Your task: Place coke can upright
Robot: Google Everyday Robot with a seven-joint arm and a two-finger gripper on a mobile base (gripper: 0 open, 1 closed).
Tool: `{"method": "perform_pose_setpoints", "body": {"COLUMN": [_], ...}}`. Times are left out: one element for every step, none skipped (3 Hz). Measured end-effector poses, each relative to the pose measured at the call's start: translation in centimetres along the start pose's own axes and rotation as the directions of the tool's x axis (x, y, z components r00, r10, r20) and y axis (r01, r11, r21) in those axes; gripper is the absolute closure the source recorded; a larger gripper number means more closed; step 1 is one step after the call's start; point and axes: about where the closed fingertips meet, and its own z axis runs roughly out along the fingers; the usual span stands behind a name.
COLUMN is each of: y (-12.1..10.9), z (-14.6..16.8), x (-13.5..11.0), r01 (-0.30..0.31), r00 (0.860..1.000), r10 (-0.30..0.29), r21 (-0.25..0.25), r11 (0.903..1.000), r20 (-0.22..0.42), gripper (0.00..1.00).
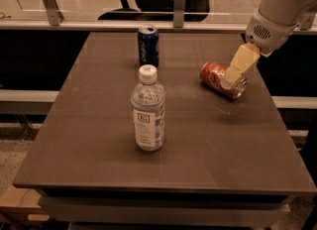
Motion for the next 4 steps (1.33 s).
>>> {"method": "perform_pose_setpoints", "body": {"y": [0.1,0.1,0.2,0.7], "z": [1.4,2.7,4.4,5.6], "x": [-1.1,-1.9,-2.7,-3.5], "r01": [0.026,0.048,0.06,0.07], "r00": [1.0,0.999,0.998,0.997], "r10": [-0.026,-0.047,-0.06,-0.071], "r21": [-0.026,-0.047,-0.071,-0.083], "r11": [0.9993,0.9978,0.9957,0.9941], "r20": [0.008,0.005,0.0,-0.014], "gripper": [0.0,0.0,0.0,0.0]}}
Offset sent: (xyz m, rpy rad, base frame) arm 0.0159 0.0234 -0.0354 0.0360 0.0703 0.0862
